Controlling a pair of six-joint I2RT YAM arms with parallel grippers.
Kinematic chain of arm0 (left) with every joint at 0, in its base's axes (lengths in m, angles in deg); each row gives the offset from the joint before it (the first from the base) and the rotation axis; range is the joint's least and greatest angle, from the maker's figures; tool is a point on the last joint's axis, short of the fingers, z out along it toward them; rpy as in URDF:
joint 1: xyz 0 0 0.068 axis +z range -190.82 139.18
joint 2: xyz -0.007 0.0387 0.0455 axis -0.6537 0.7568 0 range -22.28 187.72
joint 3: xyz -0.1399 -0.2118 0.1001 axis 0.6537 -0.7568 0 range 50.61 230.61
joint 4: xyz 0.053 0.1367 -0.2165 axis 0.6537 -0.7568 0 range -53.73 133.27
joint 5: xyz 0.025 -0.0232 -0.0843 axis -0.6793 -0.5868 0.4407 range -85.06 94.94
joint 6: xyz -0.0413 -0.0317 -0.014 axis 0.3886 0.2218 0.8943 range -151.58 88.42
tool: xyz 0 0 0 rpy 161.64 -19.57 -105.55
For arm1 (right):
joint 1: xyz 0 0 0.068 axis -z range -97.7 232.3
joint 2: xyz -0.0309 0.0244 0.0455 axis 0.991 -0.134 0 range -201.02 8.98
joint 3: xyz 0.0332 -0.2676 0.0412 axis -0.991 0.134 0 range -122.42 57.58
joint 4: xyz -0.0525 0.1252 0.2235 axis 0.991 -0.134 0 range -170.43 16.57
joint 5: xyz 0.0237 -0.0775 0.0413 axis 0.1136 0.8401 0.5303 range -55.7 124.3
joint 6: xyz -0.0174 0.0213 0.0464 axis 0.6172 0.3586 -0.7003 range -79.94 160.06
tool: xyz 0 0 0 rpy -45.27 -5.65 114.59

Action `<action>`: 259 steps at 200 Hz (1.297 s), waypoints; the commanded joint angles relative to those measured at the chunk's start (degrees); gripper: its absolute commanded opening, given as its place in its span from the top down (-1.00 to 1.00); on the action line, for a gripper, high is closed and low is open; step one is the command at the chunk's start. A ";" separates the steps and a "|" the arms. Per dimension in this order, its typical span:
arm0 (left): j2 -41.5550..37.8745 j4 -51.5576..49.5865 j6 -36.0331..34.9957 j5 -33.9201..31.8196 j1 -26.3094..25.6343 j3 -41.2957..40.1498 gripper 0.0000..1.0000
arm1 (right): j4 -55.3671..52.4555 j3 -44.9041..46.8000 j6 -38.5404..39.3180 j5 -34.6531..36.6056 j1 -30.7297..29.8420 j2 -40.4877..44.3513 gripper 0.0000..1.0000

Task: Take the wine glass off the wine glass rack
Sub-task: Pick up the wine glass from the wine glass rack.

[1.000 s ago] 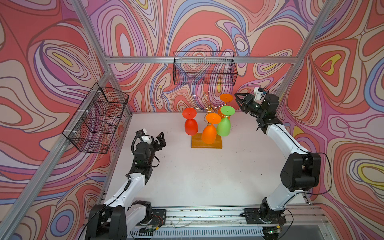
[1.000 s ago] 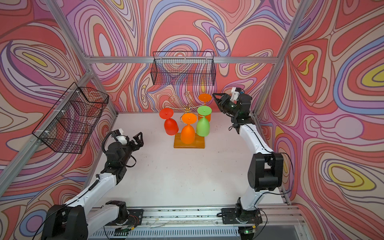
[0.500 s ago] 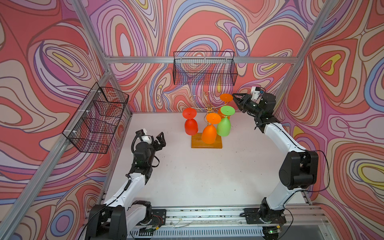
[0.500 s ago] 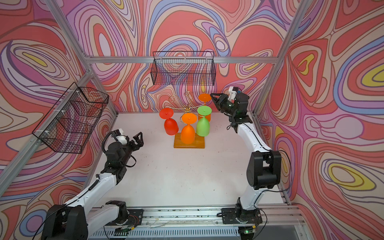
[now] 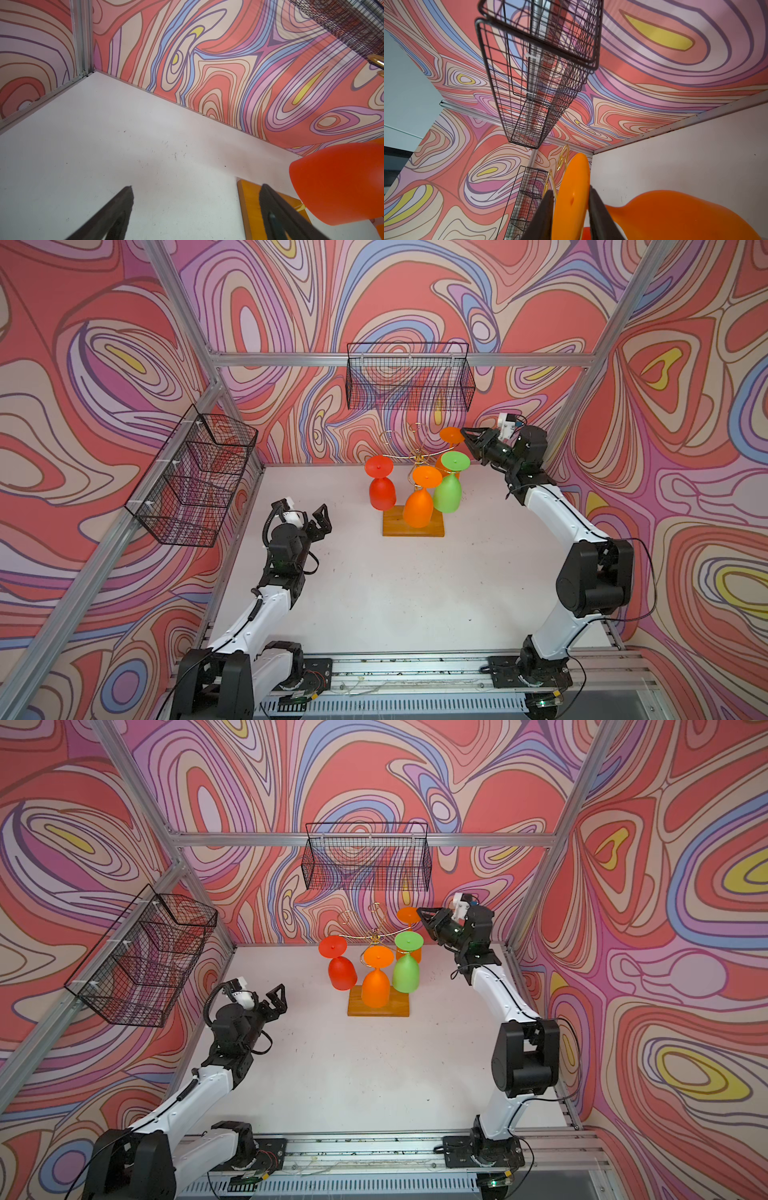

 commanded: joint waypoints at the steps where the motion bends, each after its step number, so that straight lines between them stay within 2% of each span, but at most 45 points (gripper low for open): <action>1: -0.32 1.00 -0.73 -0.65 -0.20 0.25 -0.87 | 1.10 -1.35 0.10 0.32 -0.37 -0.76 0.47; 25: -0.29 1.09 -0.82 -0.91 -0.19 0.17 -0.87 | 1.01 -1.35 0.08 -0.07 -0.42 -0.72 0.63; 111: -0.54 1.06 -1.18 -1.70 -0.19 -0.09 -0.87 | 1.14 0.21 0.01 -0.05 -0.36 -0.79 0.85; 128: -0.67 1.11 -1.41 -1.71 -0.19 -0.19 -0.87 | 1.19 0.78 0.04 0.16 -0.36 -0.73 1.00; 180: -0.80 0.93 -1.90 -1.97 -0.25 -0.24 -0.88 | 0.84 1.90 0.12 0.41 -0.36 -0.54 1.00; 259: -1.12 -0.03 -1.96 -1.80 -0.20 0.50 -0.87 | -1.06 1.48 -3.95 1.56 0.10 1.26 1.00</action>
